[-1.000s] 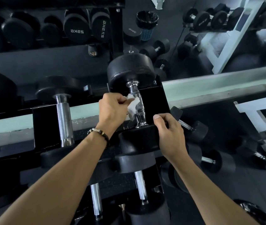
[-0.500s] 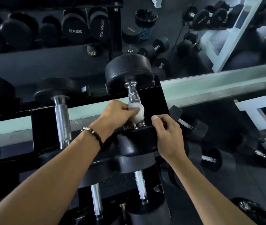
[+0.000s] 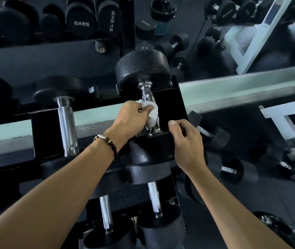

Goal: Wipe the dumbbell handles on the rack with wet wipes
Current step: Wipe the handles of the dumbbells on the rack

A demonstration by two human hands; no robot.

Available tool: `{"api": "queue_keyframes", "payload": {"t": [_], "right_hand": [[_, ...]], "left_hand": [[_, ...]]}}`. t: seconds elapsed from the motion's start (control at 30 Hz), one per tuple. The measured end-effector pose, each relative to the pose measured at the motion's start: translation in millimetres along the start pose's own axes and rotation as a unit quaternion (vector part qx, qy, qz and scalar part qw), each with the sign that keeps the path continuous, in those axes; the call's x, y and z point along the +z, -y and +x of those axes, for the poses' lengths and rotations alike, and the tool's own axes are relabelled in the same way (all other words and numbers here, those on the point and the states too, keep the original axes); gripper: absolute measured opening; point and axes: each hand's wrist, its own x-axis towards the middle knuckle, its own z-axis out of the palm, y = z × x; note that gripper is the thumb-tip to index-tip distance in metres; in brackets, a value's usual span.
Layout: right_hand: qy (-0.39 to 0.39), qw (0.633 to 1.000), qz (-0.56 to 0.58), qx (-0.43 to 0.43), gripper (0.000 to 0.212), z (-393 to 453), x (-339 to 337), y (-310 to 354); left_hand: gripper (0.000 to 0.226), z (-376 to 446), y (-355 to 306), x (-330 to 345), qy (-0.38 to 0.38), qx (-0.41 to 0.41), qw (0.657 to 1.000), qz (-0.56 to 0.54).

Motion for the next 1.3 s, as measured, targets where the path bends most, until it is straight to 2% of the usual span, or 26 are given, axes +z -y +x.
{"api": "queue_keyframes", "payload": {"t": [0.1, 0.13, 0.2, 0.27, 0.33, 0.47, 0.5, 0.6, 0.63, 0.7, 0.77, 0.83, 0.9, 0.97, 1.0, 1.03, 1.1, 1.17, 1.23, 1.3], "right_hand": [[0.001, 1.0, 0.003, -0.001, 0.029, 1, 0, 0], [0.002, 1.0, 0.004, -0.001, 0.03, 1, 0, -1], [0.003, 1.0, 0.002, -0.002, 0.031, 0, 0, -2], [-0.001, 1.0, -0.002, -0.002, 0.031, 1, 1, -3], [-0.001, 1.0, -0.003, -0.003, 0.031, 2, 1, -4], [0.005, 1.0, 0.0, -0.01, 0.028, 2, -1, -3], [0.006, 1.0, 0.0, -0.01, 0.029, 1, -1, -4], [0.006, 1.0, -0.006, -0.01, 0.035, 2, 0, -6], [0.007, 1.0, -0.007, -0.01, 0.035, 2, 0, -6], [0.007, 1.0, -0.001, -0.013, 0.033, 2, 0, -6], [0.008, 1.0, 0.002, -0.015, 0.03, 2, -1, -4], [0.012, 1.0, 0.008, -0.02, 0.029, 1, -2, -2], [0.015, 1.0, 0.009, -0.017, 0.03, 0, -2, -2], [0.016, 1.0, 0.007, -0.016, 0.03, 1, -1, -3], [0.016, 1.0, 0.006, -0.019, 0.031, 1, -1, -4], [0.016, 1.0, 0.006, -0.02, 0.031, 1, -1, -5], [0.012, 1.0, 0.009, -0.018, 0.031, 1, -1, -4], [0.011, 1.0, 0.007, -0.015, 0.033, 1, -1, -4], [0.011, 1.0, 0.005, -0.01, 0.037, 1, -1, -4], [0.014, 1.0, 0.003, -0.005, 0.036, 0, -1, -3]], "left_hand": [[0.037, -14, 4, -3, 0.026, -0.018, 0.999, 0.012], [0.032, -15, 2, -4, 0.035, -0.029, 0.999, -0.029], [0.015, 4, -10, -4, 0.001, -0.044, 0.988, -0.148], [0.02, 21, -25, -5, -0.04, -0.067, 0.97, -0.229], [0.022, 22, -21, -1, -0.042, -0.082, 0.969, -0.231], [0.029, -1, 1, -2, 0.064, -0.093, 0.97, -0.213], [0.029, 5, -2, -4, 0.049, -0.086, 0.967, -0.235], [0.028, 35, -22, -3, -0.059, -0.087, 0.939, -0.327], [0.027, 36, -23, 0, -0.066, -0.085, 0.936, -0.336], [0.026, 22, -12, 4, -0.019, -0.063, 0.952, -0.298], [0.025, -5, 3, 4, 0.078, -0.048, 0.975, -0.201], [0.022, -9, 9, 0, 0.107, -0.046, 0.979, -0.166], [0.02, 9, -1, -5, 0.07, -0.048, 0.964, -0.252], [0.026, 28, -14, -8, 0.028, -0.072, 0.923, -0.377], [0.028, 32, -15, -9, 0.026, -0.07, 0.911, -0.406], [0.03, 31, -8, -8, 0.044, -0.054, 0.921, -0.383], [0.034, 15, 11, -11, 0.117, 0.007, 0.968, -0.222], [0.045, -1, 25, -10, 0.177, 0.028, 0.98, -0.085], [0.031, 1, 25, -8, 0.154, 0.014, 0.985, -0.081], [0.016, 13, 13, -4, 0.089, -0.017, 0.982, -0.166]]}}
